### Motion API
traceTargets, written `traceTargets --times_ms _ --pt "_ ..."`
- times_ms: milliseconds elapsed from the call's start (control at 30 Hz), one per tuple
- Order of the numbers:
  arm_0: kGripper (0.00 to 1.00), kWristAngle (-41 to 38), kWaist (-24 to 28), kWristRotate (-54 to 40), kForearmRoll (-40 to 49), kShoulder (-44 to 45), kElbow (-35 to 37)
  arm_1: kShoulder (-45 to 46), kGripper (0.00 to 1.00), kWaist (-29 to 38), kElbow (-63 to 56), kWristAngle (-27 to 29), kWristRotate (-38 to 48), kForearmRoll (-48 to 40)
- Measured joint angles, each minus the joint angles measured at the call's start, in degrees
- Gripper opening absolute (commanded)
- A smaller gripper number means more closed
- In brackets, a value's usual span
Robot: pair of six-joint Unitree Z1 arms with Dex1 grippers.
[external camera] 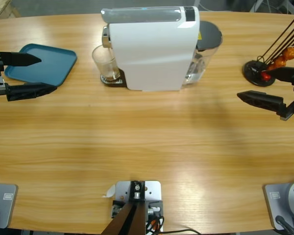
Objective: Pour coffee
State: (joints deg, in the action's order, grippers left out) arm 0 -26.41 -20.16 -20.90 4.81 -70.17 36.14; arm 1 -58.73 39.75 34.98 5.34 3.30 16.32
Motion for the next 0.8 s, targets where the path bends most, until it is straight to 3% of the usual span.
traceTargets --times_ms 800 --pt "1.000 0.60 0.00 0.00 0.00 0.21 -0.28 0.00 1.000 0.00 -1.67 0.00 0.45 -2.09"
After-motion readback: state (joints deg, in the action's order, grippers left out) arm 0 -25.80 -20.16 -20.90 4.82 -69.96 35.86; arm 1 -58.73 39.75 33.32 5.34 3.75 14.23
